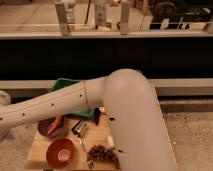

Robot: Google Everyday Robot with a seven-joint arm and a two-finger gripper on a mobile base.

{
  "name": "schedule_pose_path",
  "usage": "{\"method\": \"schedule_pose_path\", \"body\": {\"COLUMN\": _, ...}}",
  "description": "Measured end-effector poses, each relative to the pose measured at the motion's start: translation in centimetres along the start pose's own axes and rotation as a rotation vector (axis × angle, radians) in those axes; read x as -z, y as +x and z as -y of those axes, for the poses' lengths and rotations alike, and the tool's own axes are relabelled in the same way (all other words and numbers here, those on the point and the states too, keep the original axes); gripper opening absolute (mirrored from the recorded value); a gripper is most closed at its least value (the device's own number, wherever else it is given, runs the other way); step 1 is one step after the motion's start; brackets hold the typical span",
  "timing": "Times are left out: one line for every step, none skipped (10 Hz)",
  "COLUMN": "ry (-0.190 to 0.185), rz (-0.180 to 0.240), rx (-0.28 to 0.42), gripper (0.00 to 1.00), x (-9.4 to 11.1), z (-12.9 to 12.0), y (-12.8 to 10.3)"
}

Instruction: Place towel in purple bowl

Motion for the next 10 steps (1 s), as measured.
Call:
{"method": "schedule_pose_path", "body": {"ry": 0.007, "rz": -0.002, "rx": -0.008, "gripper": 0.0, "x": 0.4, "z": 0.0, "y": 1.4}}
{"method": "schedule_pose_path", "body": {"ry": 0.012, "rz": -0.002, "rx": -0.013, "gripper": 0.0, "x": 0.7, "z": 0.1, "y": 2.8}}
{"method": "schedule_pose_path", "body": {"ry": 0.017, "rz": -0.006, "rx": -0.024, "gripper": 0.0, "x": 1.1, "z": 0.2, "y": 5.5}}
{"method": "schedule_pose_path", "body": {"ry": 0.021, "rz": -0.008, "rx": -0.033, "gripper": 0.0, "x": 1.5, "z": 0.3, "y": 8.1}}
{"method": "schedule_pose_path", "body": {"ry": 0.021, "rz": -0.009, "rx": -0.042, "gripper": 0.0, "x": 1.9, "z": 0.3, "y": 10.2}}
{"method": "schedule_pose_path", "body": {"ry": 0.019, "rz": -0.007, "rx": -0.048, "gripper": 0.0, "x": 2.1, "z": 0.4, "y": 12.4}}
{"method": "schedule_pose_path", "body": {"ry": 0.015, "rz": -0.006, "rx": -0.049, "gripper": 0.0, "x": 2.3, "z": 0.5, "y": 13.7}}
{"method": "schedule_pose_path", "body": {"ry": 0.008, "rz": -0.008, "rx": -0.048, "gripper": 0.0, "x": 2.4, "z": 0.4, "y": 14.6}}
{"method": "schedule_pose_path", "body": {"ry": -0.002, "rz": -0.009, "rx": -0.045, "gripper": 0.0, "x": 2.5, "z": 0.0, "y": 15.0}}
{"method": "schedule_pose_path", "body": {"ry": -0.012, "rz": -0.016, "rx": -0.037, "gripper": 0.0, "x": 2.7, "z": -0.6, "y": 15.0}}
